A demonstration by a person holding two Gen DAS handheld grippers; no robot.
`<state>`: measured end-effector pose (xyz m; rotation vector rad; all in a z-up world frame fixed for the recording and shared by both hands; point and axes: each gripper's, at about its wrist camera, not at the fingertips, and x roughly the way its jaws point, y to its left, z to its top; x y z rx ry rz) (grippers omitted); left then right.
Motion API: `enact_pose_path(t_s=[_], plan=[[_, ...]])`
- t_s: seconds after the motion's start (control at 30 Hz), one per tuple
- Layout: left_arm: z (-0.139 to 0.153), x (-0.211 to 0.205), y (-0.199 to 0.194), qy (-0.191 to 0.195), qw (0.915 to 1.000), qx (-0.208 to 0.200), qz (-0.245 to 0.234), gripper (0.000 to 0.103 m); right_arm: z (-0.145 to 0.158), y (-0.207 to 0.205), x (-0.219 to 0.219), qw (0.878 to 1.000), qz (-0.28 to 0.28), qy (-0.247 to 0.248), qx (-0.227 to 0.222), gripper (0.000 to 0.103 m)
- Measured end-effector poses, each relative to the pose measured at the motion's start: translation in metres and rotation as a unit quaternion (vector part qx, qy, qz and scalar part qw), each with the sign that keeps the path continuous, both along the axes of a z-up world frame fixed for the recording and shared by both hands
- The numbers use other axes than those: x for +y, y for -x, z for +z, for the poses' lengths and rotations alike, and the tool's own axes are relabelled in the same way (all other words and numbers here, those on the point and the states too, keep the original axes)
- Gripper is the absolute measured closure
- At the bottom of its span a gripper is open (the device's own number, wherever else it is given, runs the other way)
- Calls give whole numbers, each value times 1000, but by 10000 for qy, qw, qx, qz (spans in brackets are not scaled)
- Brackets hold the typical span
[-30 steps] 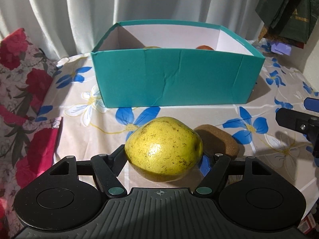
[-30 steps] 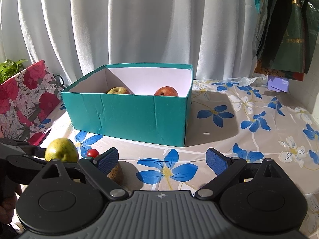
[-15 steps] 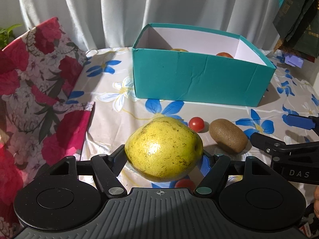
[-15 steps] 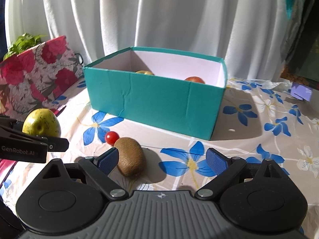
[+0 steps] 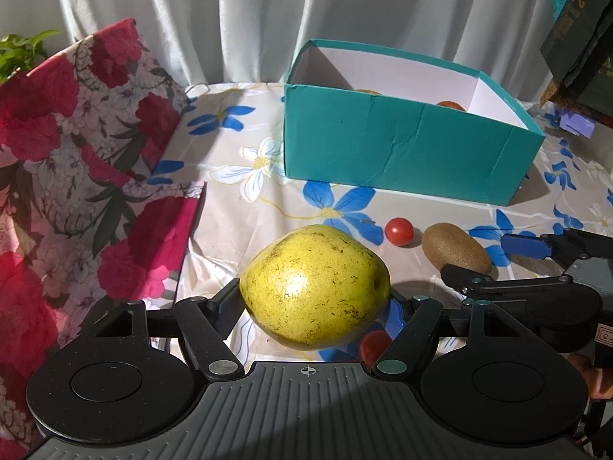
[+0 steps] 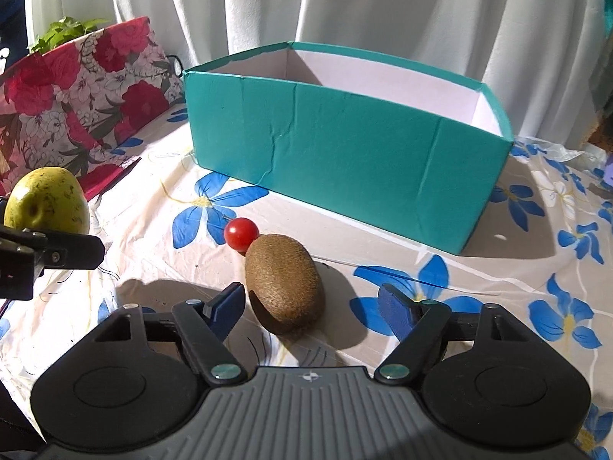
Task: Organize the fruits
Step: 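Close the right gripper on the brown kiwi while the left holds the pear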
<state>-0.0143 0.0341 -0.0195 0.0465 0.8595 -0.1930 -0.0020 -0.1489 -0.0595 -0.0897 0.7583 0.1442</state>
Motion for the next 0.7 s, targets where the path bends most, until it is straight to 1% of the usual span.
enact_pose_path(t_s=[0.07, 0.13, 0.43, 0.5, 0.7], plan=[[-1, 2, 0, -6, 10000, 17, 53, 26, -3, -5, 5, 10000, 70, 23, 41, 29], [-1, 5, 0, -5, 10000, 35, 79, 26, -4, -8, 9, 9999, 116, 17, 58, 34], [-2, 12, 1, 5, 9998, 92, 166, 26, -10, -16, 15, 9996, 160, -52, 210, 39], [-2, 13, 0, 9, 9998, 94, 184, 26, -10, -17, 15, 9997, 146, -77, 192, 42], [-2, 14, 0, 21, 9997, 108, 197, 26, -11, -18, 15, 9997, 106, -40, 197, 45]])
